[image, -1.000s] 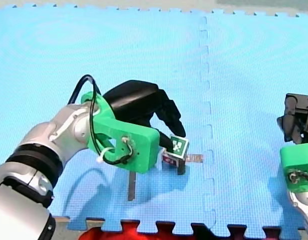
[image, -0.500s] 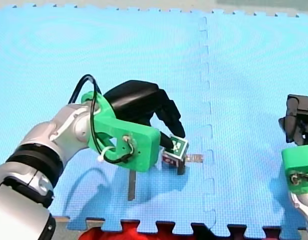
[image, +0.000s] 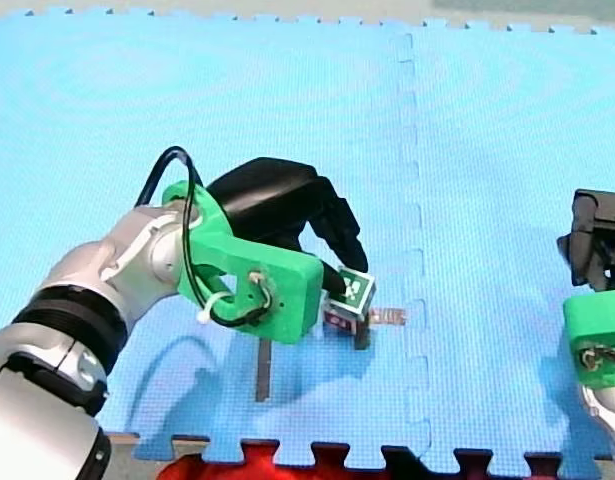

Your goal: Stack cube left

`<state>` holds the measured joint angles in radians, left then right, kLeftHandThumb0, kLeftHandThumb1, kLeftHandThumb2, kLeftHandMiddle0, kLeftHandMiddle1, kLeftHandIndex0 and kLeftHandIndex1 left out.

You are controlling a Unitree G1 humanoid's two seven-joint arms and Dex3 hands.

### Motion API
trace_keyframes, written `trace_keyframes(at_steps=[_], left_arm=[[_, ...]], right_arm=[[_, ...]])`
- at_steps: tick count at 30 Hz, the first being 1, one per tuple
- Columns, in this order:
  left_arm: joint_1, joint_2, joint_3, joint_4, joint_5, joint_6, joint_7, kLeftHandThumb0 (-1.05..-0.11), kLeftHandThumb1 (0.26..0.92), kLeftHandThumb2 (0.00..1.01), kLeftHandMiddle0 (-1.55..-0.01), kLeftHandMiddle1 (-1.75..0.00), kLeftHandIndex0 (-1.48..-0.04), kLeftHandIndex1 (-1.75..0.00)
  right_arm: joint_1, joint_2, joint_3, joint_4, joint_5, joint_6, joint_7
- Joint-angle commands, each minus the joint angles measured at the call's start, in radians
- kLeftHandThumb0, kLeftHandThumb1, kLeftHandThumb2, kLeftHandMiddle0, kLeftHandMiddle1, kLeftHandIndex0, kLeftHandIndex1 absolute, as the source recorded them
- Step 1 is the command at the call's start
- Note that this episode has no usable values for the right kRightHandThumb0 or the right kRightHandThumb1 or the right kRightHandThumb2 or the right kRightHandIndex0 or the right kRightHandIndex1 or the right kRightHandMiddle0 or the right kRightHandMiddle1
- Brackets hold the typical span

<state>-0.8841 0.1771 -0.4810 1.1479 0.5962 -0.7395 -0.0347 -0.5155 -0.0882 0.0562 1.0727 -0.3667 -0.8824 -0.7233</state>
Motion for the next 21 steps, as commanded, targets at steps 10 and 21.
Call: trace_keyframes(at_steps=[10,21], left_arm=[[0.003,0.019,-0.020,-0.022,0.039,0.010,0.080,-0.541,0.799,0.00,-0.96,-1.51,-1.35,0.00],[-0.007,0.016,-0.044,-0.015,0.074,0.032,0.136,-0.572,0.817,0.01,-0.96,-1.56,-1.21,0.00]], right_arm=[[0.006,-0.004,-0.003,-0.010,0.001,0.005,0.002],[0.005,-0.005,-0.005,-0.008,0.006,0.005,0.012]])
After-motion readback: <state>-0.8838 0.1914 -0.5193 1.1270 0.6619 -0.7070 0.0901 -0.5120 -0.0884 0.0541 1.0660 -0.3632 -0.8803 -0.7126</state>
